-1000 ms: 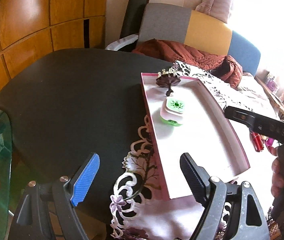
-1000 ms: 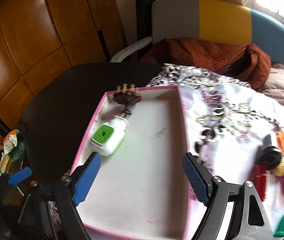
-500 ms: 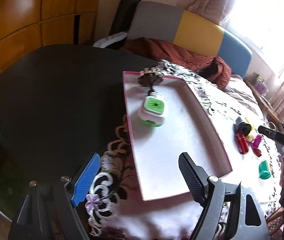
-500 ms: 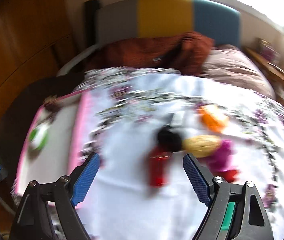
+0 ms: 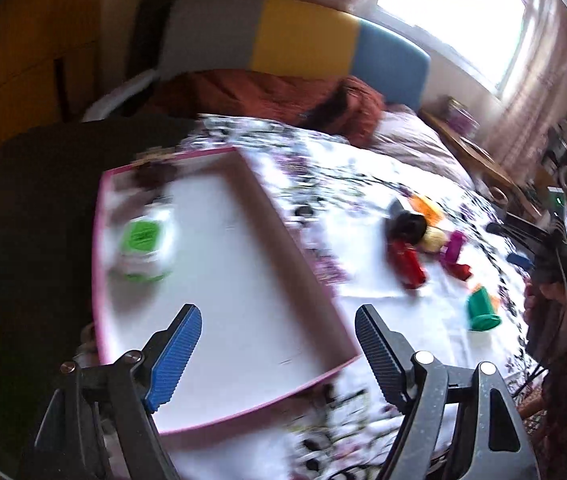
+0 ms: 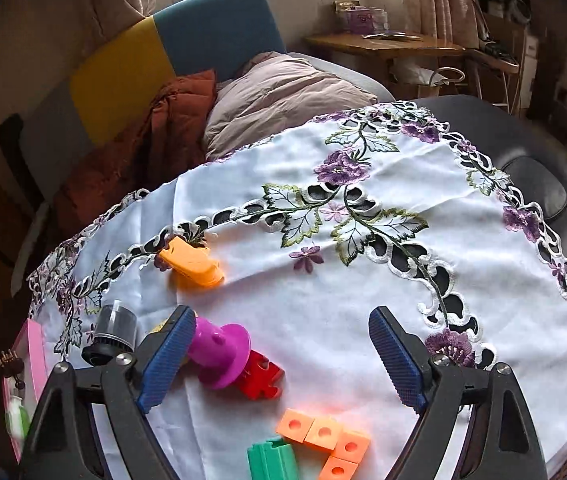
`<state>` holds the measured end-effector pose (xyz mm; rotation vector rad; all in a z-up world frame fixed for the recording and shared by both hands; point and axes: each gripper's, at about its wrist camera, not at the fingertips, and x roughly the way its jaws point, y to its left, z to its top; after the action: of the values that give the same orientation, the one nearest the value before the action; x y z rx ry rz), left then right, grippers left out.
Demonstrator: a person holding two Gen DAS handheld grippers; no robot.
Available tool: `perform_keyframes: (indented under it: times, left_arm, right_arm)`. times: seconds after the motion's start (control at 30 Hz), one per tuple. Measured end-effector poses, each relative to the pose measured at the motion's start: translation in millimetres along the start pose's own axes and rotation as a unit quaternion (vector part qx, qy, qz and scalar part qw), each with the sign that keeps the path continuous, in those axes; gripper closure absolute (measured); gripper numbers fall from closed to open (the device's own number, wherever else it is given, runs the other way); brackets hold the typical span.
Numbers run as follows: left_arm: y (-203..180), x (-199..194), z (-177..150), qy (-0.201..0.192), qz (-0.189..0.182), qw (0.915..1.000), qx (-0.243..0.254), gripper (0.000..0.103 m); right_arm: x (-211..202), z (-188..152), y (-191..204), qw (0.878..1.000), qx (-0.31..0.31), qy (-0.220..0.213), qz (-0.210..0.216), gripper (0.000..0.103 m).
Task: Organize rigid objects
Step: 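Grasp the black cylindrical cup with the left tool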
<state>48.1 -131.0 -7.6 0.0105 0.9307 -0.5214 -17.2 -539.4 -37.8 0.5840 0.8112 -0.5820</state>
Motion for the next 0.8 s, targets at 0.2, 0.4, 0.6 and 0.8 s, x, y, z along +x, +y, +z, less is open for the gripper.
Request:
perform_keyframes:
  times: [0.2, 0.4, 0.6, 0.8]
  left_arm:
    - [-46.5, 33.8, 19.2, 0.032, -0.044, 0.9984, 0.017, 0.029]
    - [-74.5, 71.3, 42.9, 0.070, -0.086, 0.9939, 0.002, 0.044]
    - [-102.9, 105.6, 69.5, 0.088, -0.115, 0.9895, 0.006, 0.049]
    - [-125.5, 144.9, 97.4, 0.116, -0.132, 0.9845, 0.008, 0.047]
  right_arm:
    - [0.3, -3.7, -1.5, 1.000, 0.001, 0.006, 0.003, 0.013]
    - [2.7, -1.7, -14.8, 0.999, 0.035, 0.016, 0.009, 0.013]
    - [1.0, 1.4, -21.7, 0.998, 0.058, 0.016, 0.025, 0.013]
    - [1.2, 1.8, -28.8, 0.996, 0.080, 0.022, 0.042, 0.013]
